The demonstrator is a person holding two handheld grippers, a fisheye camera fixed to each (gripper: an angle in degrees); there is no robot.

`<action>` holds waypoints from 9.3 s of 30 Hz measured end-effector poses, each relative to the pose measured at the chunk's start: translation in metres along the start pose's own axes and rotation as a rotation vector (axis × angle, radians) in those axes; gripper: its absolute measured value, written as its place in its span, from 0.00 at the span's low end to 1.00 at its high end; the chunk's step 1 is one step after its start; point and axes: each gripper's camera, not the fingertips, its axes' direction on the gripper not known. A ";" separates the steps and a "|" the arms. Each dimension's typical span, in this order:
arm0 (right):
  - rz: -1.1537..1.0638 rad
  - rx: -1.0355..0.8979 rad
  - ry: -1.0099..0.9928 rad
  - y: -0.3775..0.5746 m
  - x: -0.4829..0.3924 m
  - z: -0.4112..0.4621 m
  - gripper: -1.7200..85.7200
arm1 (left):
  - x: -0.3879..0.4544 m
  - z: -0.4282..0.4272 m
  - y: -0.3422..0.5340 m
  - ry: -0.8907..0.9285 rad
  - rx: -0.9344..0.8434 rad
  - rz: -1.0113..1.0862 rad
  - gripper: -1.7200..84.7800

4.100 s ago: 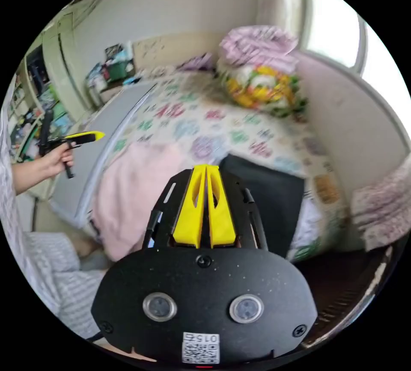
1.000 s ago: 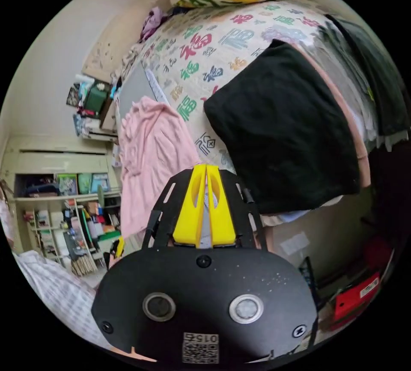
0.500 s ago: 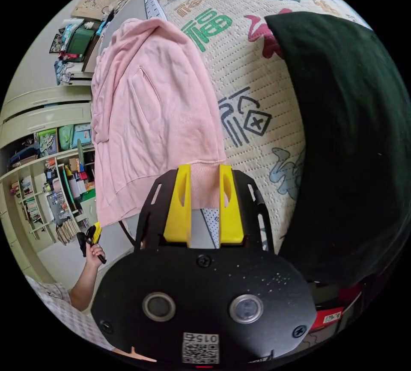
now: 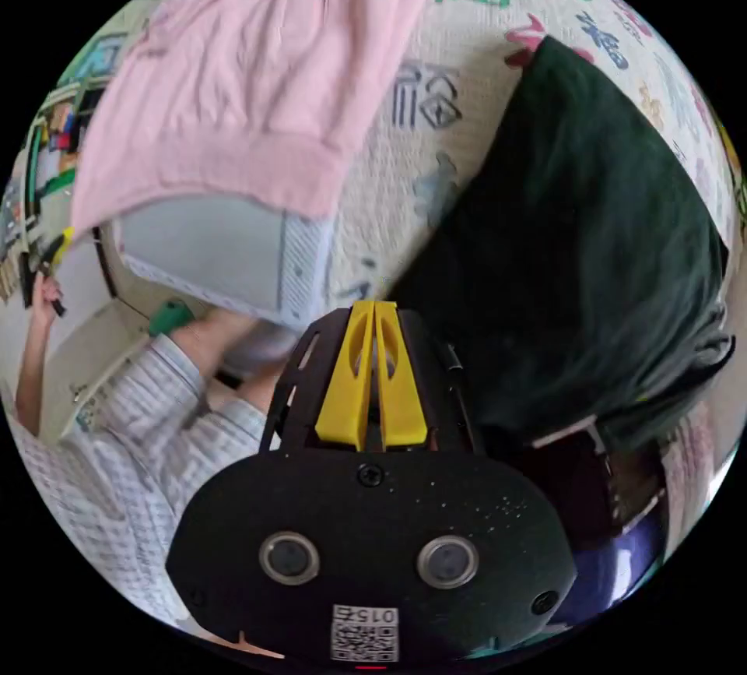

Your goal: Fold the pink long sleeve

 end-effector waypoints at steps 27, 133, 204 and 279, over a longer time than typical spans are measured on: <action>0.166 0.187 -0.456 -0.102 0.035 0.015 0.07 | 0.053 0.067 -0.047 0.005 -0.178 -0.159 0.05; 0.601 0.695 -0.230 0.015 0.163 -0.448 0.06 | 0.533 -0.265 -0.212 -0.363 0.266 0.534 0.08; -0.288 0.430 0.097 -0.368 -0.188 -0.298 0.08 | 0.359 -0.215 -0.545 -0.442 0.072 0.647 0.09; 0.584 0.670 -0.523 0.270 0.369 -0.400 0.14 | 1.115 -0.315 -0.093 0.161 -0.367 0.891 0.14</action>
